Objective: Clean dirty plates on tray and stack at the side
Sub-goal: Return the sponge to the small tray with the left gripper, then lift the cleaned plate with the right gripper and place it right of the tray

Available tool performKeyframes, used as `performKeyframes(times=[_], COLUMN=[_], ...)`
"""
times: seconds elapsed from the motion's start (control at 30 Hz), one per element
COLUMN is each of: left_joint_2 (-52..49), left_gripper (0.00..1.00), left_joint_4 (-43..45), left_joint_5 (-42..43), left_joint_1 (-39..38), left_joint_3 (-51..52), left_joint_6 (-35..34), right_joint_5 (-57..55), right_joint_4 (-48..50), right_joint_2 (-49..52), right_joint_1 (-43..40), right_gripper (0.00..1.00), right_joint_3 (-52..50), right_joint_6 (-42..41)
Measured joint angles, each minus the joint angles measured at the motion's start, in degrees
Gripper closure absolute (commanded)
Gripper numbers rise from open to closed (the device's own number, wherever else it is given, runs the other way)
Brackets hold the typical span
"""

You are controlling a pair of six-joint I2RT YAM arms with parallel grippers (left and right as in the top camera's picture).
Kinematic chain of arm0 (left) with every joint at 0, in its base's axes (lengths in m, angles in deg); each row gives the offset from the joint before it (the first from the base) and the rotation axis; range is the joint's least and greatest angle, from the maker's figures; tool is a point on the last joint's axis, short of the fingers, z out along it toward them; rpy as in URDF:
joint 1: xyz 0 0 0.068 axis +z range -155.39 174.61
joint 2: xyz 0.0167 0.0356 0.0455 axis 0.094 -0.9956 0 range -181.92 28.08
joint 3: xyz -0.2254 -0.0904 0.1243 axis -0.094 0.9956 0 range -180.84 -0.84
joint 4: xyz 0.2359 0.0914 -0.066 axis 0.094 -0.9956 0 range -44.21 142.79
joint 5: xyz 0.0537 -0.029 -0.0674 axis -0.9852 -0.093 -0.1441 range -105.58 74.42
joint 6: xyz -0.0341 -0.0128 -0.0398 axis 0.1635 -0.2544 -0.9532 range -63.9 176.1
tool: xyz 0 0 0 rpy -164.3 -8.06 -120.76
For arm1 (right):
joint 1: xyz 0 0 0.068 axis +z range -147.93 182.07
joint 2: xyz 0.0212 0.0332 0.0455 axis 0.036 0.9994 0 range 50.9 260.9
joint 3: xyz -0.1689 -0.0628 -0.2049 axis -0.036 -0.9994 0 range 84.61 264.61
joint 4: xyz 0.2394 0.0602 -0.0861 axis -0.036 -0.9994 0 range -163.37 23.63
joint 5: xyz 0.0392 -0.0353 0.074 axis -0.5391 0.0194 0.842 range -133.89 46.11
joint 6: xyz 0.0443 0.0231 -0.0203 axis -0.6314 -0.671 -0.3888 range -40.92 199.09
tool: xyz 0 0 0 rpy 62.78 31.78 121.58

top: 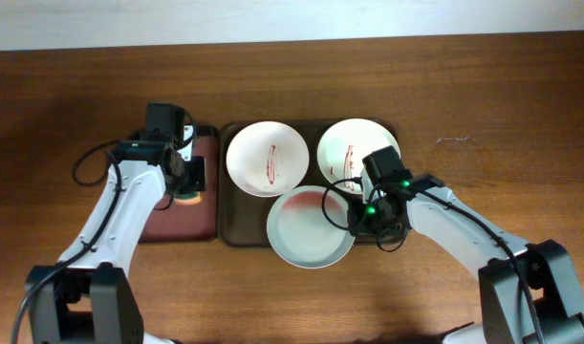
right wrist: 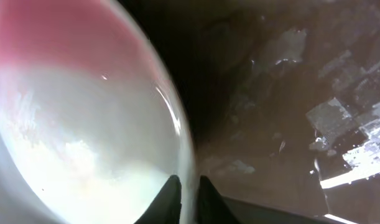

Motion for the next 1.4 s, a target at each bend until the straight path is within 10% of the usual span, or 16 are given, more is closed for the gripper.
performKeyframes(times=[0.77,0.8,0.9,0.97,1.33,1.4], left_joint_2=[-10.54,-10.54,-10.54,-10.54,-10.56,-11.78], left_gripper=[1.0,0.98,0.41,0.34,0.29,0.46], left_joint_4=[6.73,6.73,6.71,6.73,12.5,13.33], left_joint_5=[-0.33,-0.28,-0.09,-0.11,-0.11,-0.09], left_joint_1=[0.0,0.0,0.0,0.0,0.0,0.0], left_joint_3=[2.47,2.47,2.47,2.47,2.49,2.49], left_joint_6=[0.83,0.83,0.94,1.27,1.46,1.46], right_joint_5=[-37.27,-41.7,-51.67,-61.33,-70.34,-70.47], right_joint_4=[-12.46,-12.39,-11.32,-9.79,-8.15,-8.15], right_joint_2=[-5.07,-5.07,-5.07,-5.07,-5.07,-5.07], right_joint_1=[6.27,9.81,17.94,23.56,26.64,26.56], right_gripper=[0.96,0.96,0.96,0.96,0.96,0.96], right_joint_3=[16.92,16.92,16.94,17.03,17.42,18.36], right_joint_6=[8.76,8.92,9.14,9.22,8.09,6.99])
